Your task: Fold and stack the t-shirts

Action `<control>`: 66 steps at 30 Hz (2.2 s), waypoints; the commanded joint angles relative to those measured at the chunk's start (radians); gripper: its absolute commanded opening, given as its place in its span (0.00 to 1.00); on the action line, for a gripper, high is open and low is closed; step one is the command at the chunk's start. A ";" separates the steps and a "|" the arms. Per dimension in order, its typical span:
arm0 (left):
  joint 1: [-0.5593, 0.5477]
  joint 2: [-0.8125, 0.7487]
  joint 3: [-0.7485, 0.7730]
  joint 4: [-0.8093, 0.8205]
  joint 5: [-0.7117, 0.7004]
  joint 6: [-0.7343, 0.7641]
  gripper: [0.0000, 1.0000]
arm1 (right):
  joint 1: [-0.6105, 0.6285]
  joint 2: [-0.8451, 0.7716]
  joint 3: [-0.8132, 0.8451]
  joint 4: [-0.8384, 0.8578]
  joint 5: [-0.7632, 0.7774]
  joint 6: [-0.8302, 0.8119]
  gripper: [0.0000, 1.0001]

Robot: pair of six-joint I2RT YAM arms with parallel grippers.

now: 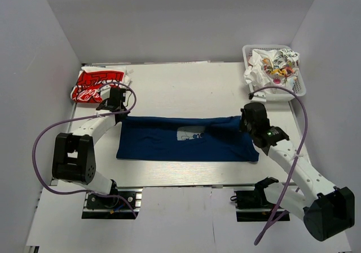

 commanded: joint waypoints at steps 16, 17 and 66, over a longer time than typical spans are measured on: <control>-0.001 -0.067 -0.051 -0.058 -0.081 -0.115 0.00 | 0.076 -0.115 -0.145 -0.175 -0.150 0.139 0.00; -0.001 -0.067 -0.051 -0.058 -0.081 -0.115 0.00 | 0.080 -0.115 -0.156 -0.181 -0.158 0.154 0.00; 0.007 0.055 0.038 -0.057 0.134 -0.073 0.99 | 0.192 0.279 -0.098 0.198 -0.949 -0.007 0.91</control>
